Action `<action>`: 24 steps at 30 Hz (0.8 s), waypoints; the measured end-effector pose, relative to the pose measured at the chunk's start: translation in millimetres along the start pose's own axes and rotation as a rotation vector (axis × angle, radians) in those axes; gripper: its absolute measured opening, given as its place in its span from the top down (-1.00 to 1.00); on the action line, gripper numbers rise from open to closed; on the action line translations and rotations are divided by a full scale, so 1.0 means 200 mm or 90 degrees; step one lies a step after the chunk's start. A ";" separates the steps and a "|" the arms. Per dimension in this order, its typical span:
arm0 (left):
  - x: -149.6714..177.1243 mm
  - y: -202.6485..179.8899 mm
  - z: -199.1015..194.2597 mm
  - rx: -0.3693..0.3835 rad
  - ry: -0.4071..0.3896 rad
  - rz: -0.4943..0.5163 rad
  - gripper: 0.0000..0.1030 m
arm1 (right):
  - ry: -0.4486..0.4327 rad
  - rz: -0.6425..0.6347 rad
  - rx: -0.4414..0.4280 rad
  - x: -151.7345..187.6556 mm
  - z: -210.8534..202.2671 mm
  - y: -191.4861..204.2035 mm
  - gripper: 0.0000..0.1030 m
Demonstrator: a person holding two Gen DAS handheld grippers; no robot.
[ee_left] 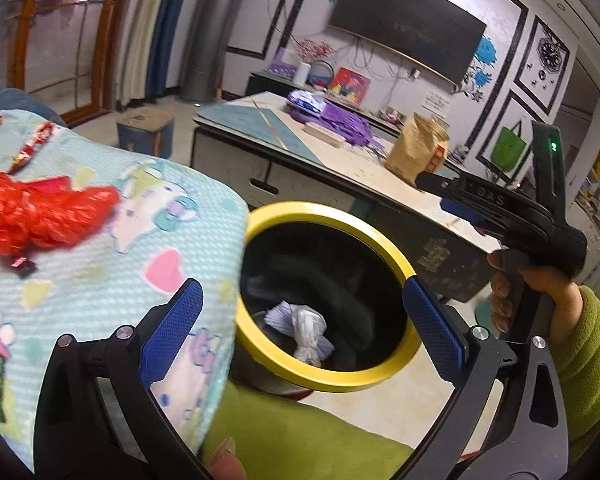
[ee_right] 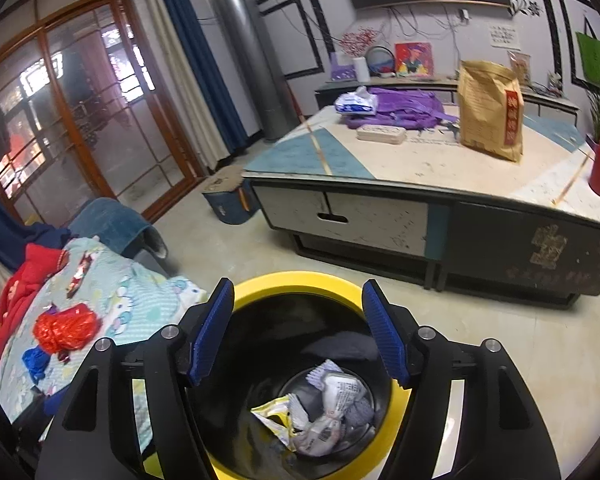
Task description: Collect trash
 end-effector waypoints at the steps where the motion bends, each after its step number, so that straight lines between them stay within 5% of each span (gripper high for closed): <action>1: -0.02 0.01 -0.02 -0.005 -0.008 -0.002 -0.79 | -0.005 -0.004 -0.004 -0.01 -0.01 0.02 -0.32; 24: -0.26 0.31 -0.40 -0.127 -0.167 -0.002 -0.79 | -0.072 -0.099 -0.086 -0.10 -0.18 0.50 -0.53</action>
Point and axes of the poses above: each gripper's, at about its wrist camera, not at the fingertips, and z roughly the way its jaws point, y to its left, x to its underside, the point moved 10 cm from there along z, roughly the way its jaws point, and after that the axes turned 13 degrees about -z, right-handed, at the moved point
